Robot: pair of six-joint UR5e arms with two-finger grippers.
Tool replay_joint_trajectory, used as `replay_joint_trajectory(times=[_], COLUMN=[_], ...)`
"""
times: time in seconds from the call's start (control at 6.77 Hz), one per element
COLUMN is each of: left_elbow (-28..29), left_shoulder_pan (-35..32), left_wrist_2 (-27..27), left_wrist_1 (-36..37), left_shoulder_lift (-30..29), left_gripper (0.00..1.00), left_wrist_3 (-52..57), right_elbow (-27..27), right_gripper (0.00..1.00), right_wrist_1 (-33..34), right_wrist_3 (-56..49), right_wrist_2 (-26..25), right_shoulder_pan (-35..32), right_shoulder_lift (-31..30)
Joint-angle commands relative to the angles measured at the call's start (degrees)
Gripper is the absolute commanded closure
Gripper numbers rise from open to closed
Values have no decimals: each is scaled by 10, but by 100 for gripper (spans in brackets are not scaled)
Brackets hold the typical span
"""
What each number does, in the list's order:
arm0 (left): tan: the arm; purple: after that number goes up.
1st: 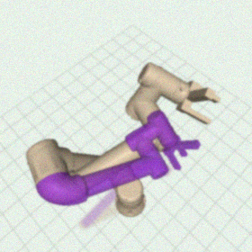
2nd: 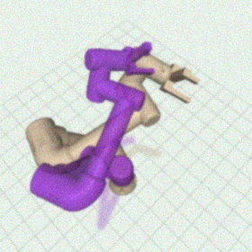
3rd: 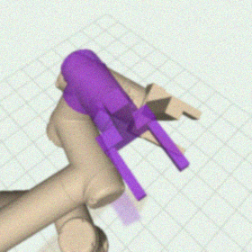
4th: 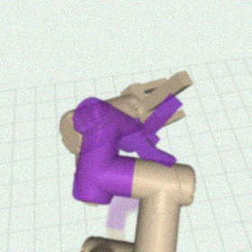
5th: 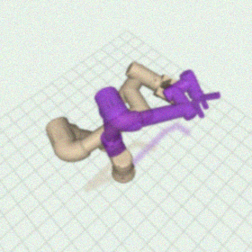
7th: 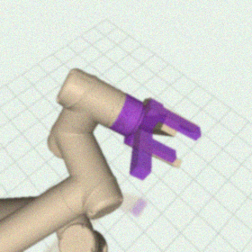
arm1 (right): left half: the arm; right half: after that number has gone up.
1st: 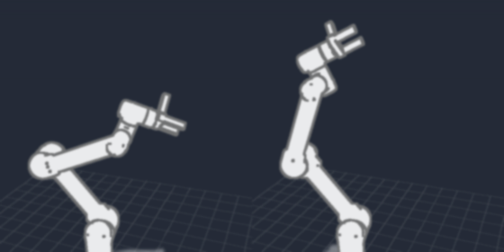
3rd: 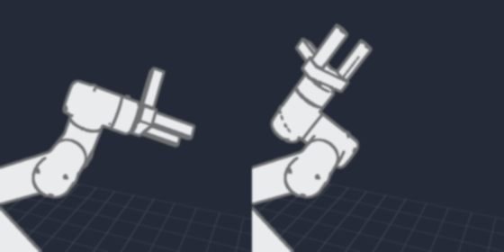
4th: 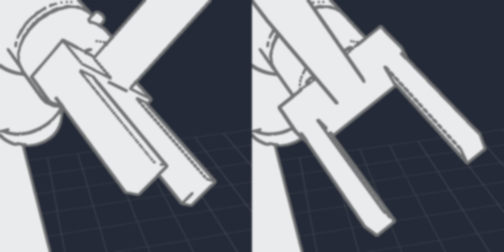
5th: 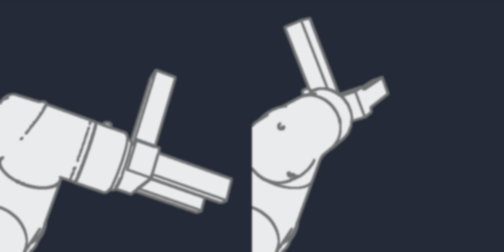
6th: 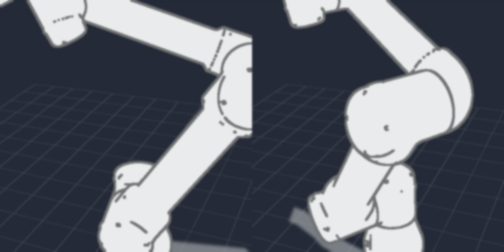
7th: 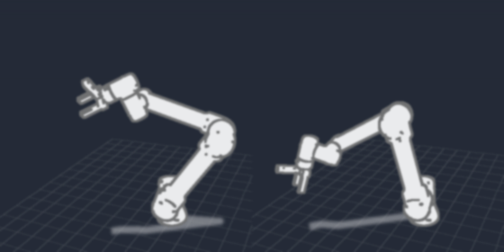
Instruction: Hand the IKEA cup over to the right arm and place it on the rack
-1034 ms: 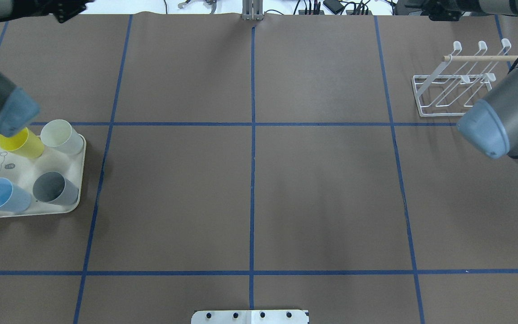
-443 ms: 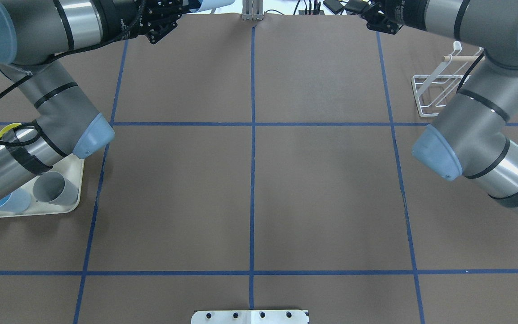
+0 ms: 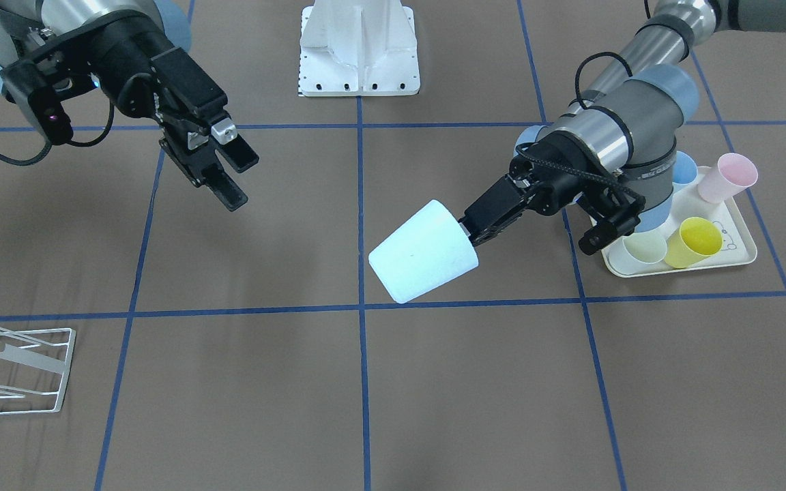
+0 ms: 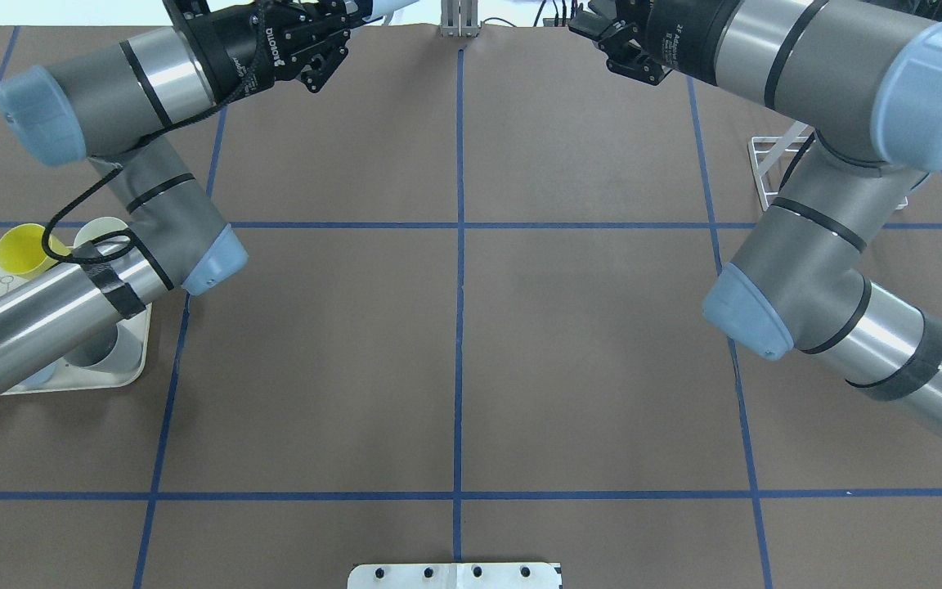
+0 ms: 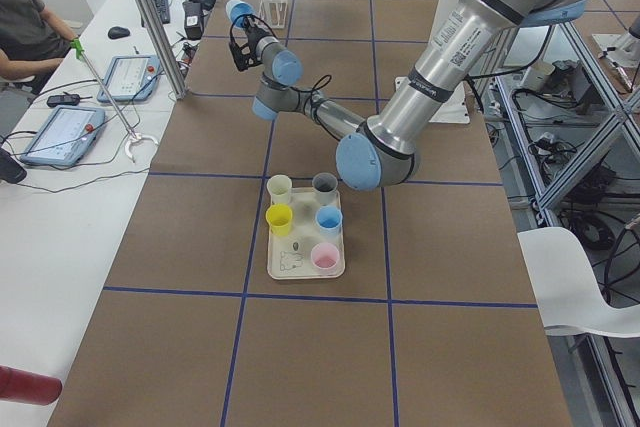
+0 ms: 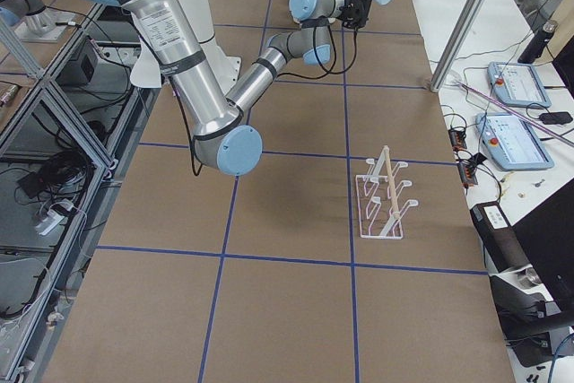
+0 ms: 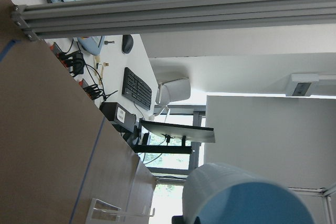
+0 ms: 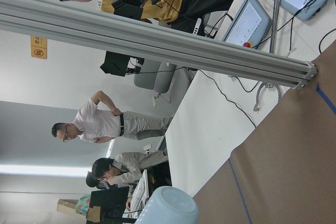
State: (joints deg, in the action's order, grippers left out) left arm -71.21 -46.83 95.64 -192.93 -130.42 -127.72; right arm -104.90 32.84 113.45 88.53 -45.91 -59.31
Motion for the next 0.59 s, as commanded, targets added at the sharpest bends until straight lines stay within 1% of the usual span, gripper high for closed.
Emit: replay_joint_trajectory(times=[0.0, 0.3, 0.44], left_elbow=[17, 18, 18], left_shoulder_pan=[29, 46, 66], left_wrist_2=[-49, -59, -85], left_wrist_1=[-57, -77, -83], left_shoulder_lift=[-24, -36, -43], left_gripper=[100, 100, 100], left_wrist_3=[-56, -72, -77], right_elbow=[0, 1, 3], right_gripper=[0, 0, 0], right_wrist_1=[-2, -2, -2], right_wrist_3=[5, 5, 5], right_wrist_2=[-42, -46, -49], right_shoulder_pan=[27, 31, 31], right_shoulder_lift=[17, 18, 18])
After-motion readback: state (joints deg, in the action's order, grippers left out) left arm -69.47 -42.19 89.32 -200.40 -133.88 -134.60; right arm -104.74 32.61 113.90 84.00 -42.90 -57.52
